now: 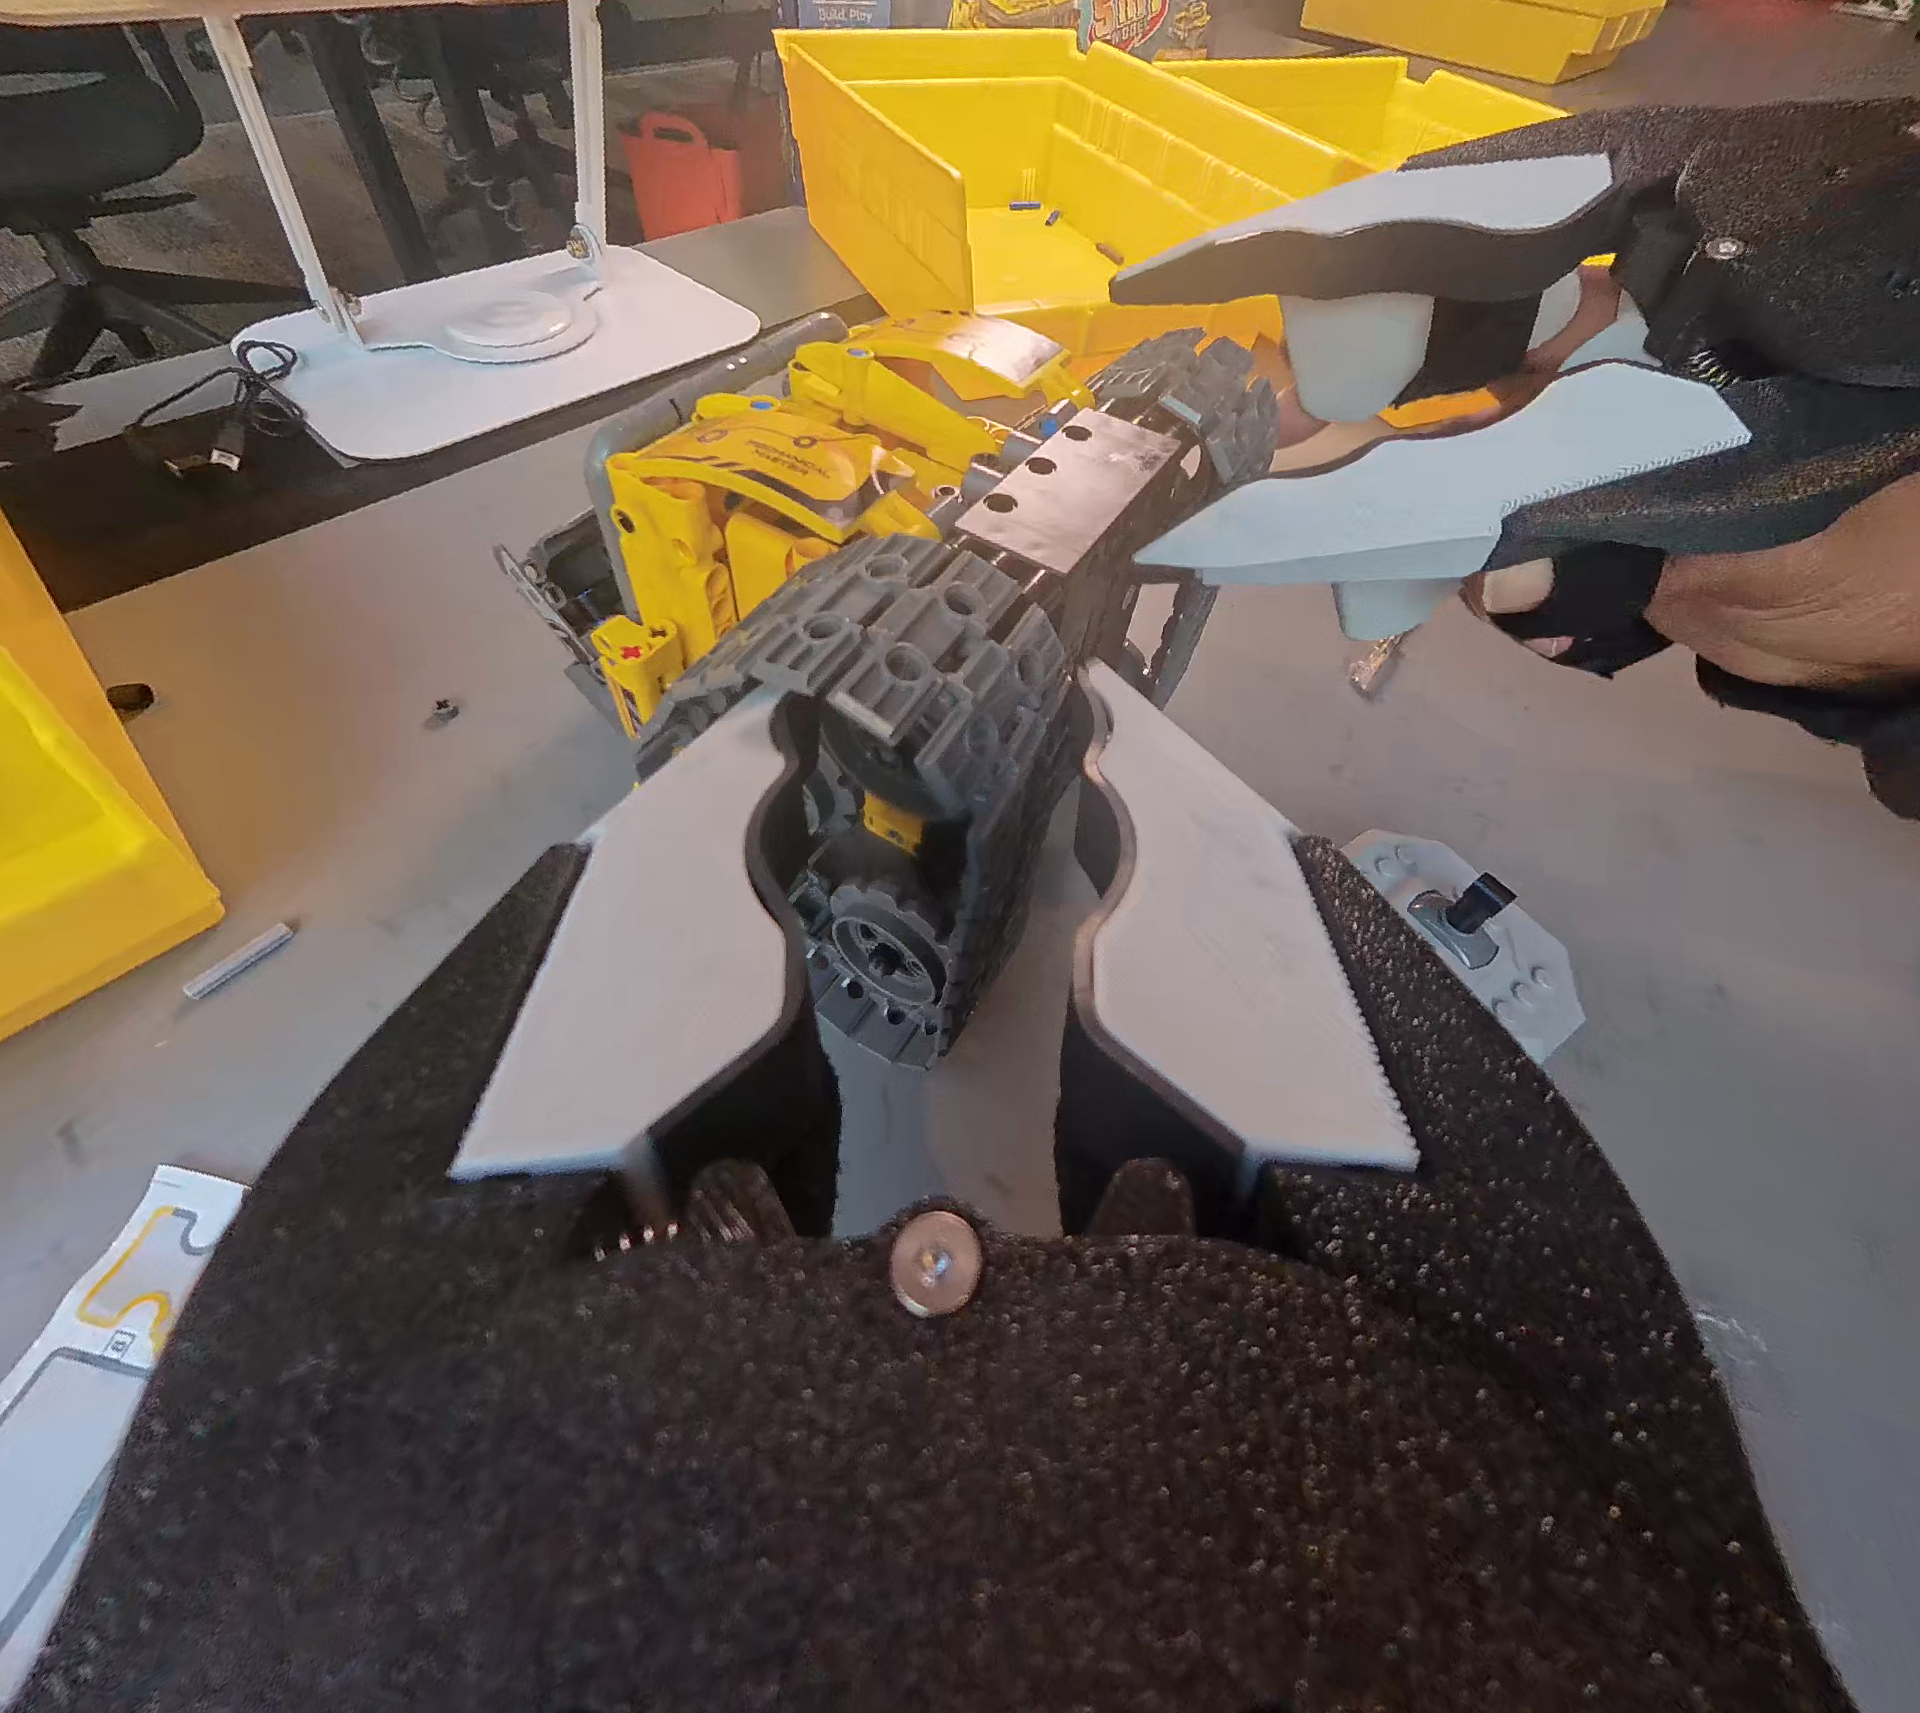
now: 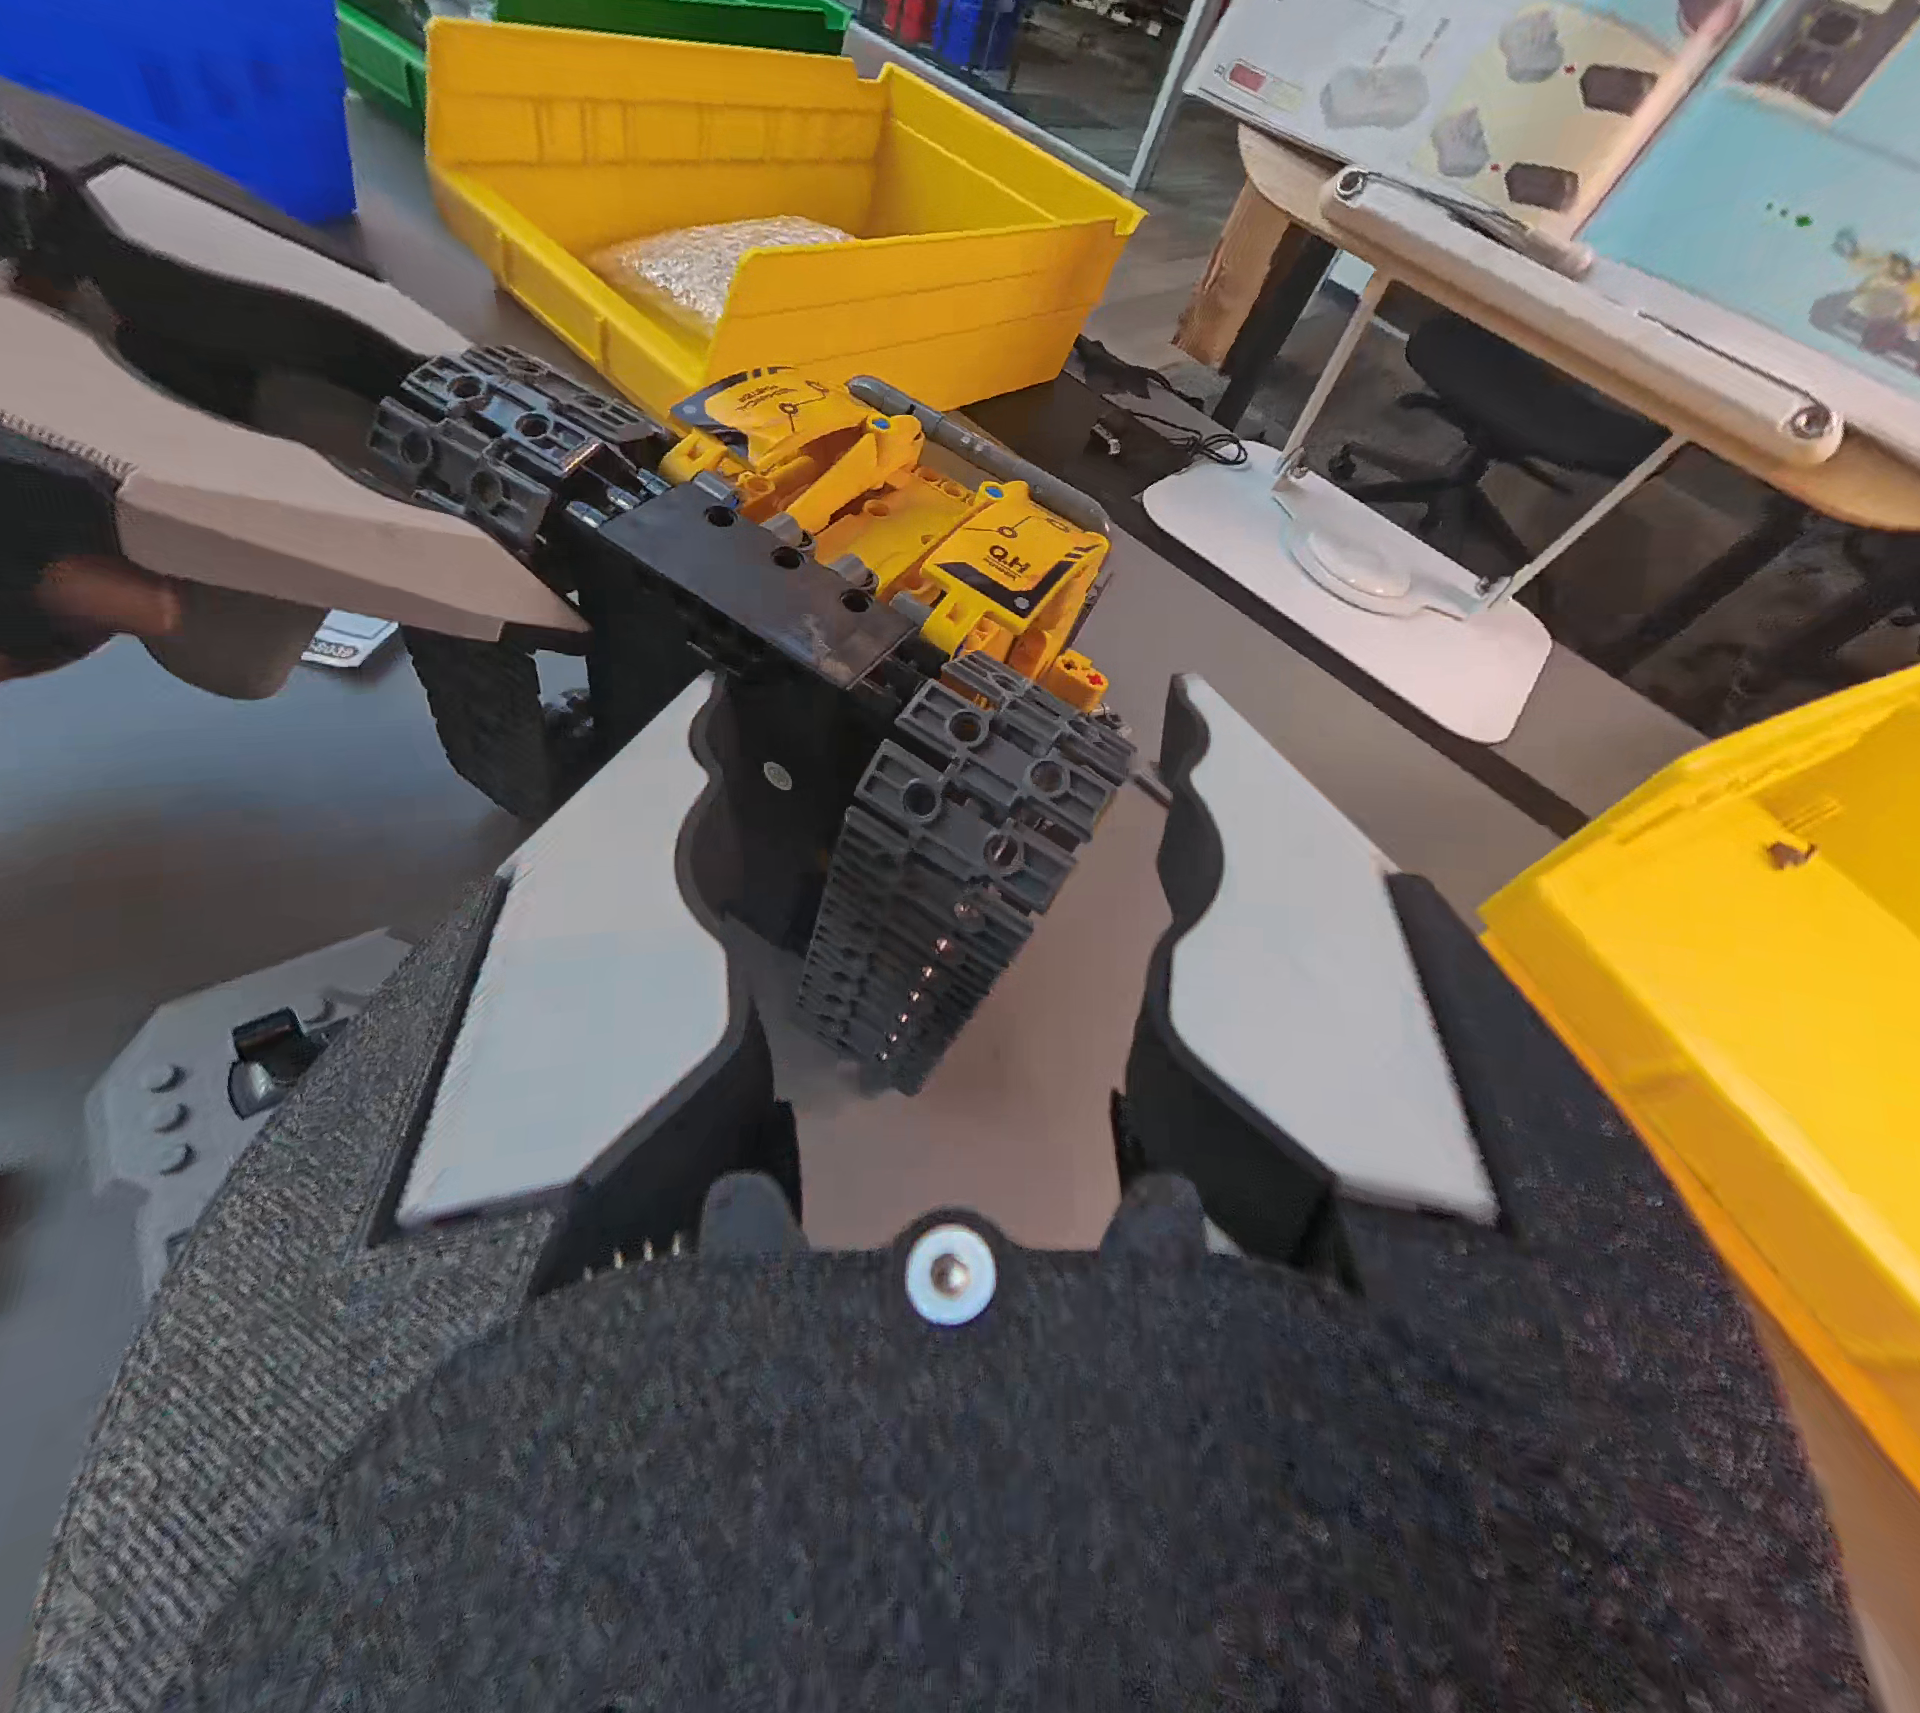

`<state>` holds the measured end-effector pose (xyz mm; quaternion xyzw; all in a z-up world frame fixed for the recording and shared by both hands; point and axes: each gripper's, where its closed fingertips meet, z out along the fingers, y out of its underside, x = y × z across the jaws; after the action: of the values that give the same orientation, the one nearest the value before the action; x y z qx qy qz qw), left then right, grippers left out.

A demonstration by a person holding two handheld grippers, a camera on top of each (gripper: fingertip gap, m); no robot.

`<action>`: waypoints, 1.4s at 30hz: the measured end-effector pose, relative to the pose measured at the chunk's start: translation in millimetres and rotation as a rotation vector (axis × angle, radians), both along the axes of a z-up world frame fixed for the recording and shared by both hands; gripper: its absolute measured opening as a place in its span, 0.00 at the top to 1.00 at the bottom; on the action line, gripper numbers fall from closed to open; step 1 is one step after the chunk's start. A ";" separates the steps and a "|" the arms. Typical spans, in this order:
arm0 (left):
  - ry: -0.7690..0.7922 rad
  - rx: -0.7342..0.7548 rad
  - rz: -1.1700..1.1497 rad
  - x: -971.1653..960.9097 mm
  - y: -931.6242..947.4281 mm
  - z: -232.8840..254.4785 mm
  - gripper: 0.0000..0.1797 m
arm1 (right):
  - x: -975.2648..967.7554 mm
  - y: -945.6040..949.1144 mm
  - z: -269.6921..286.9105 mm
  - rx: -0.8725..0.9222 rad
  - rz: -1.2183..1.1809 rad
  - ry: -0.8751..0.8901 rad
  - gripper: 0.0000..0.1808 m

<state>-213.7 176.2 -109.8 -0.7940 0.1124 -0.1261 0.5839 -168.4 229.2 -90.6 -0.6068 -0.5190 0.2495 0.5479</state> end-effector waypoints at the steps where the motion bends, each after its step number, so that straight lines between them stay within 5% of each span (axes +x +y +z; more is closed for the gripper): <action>1: 0.000 0.000 0.001 -0.2 -0.3 0.0 0.74 | 0.2 0.5 -0.9 -0.021 -0.012 0.014 0.55; 34: 0.152 0.037 -0.043 3.7 -6.3 -1.1 0.73 | 5.6 -2.1 3.0 -0.183 0.139 0.061 0.55; 42: 0.018 0.003 -0.111 -1.6 -16.0 10.5 0.78 | 25.0 -5.8 -6.5 -0.327 0.305 -0.041 0.83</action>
<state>-215.3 160.2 -99.3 -0.7870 0.1615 -0.1509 0.5760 -143.4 223.4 -97.1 -0.6072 -0.5683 0.3978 0.3875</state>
